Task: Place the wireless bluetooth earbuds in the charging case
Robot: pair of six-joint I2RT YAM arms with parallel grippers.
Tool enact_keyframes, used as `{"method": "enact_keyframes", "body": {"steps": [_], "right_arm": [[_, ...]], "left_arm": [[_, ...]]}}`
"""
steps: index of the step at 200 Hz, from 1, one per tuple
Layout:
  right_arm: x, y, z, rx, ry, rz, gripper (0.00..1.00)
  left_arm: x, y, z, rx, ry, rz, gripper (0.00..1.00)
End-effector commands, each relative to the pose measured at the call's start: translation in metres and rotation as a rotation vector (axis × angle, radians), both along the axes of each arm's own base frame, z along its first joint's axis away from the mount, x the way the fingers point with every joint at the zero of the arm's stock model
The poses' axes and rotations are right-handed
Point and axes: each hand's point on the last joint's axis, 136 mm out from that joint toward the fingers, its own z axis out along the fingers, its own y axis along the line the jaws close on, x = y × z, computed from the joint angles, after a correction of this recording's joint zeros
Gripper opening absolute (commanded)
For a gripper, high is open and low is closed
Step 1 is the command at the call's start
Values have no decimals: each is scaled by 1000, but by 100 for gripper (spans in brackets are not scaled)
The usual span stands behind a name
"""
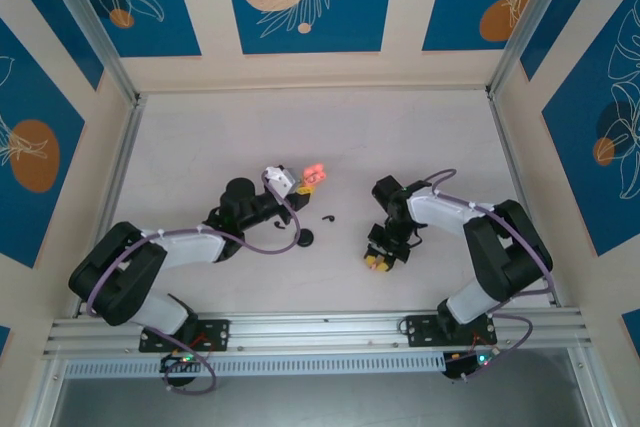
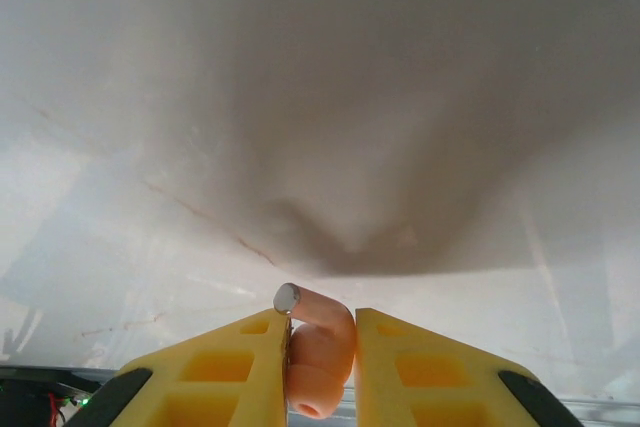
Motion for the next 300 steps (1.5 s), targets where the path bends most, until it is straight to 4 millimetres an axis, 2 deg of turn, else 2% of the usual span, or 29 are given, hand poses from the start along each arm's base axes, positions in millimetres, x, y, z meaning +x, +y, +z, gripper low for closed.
{"method": "enact_keyframes", "body": {"steps": [1,25,43,63,81,125,140,158,171,189,227,261,300], "right_arm": [[6,6,-3,27,9,19,22],[16,11,-5,42,-2,38,23],[22,13,4,49,-18,73,34],[32,13,28,64,-84,141,42],[45,12,55,104,-195,253,44],[90,8,115,215,-586,746,44],[96,12,126,272,-700,938,44],[86,21,133,395,-822,1198,45],[75,23,129,474,-900,1377,47],[63,19,113,533,-937,1555,48],[38,4,67,511,-782,1865,48],[24,-1,39,494,-740,2029,48],[28,8,22,460,-799,2176,47]], "left_arm": [[-3,1,4,11,-28,2,14],[-3,2,3,13,-26,4,14],[-3,2,3,18,-24,3,14],[-3,3,3,25,-27,9,14],[-2,4,5,26,-29,14,14],[-6,8,4,21,-14,20,14],[-6,11,4,26,-12,32,14],[-7,15,5,29,-15,45,14],[-7,17,4,35,-14,52,14],[-6,20,3,39,-15,61,15],[-5,25,1,50,-8,77,15],[-3,26,-3,55,-1,82,15],[-1,27,-7,59,9,89,15]]}}
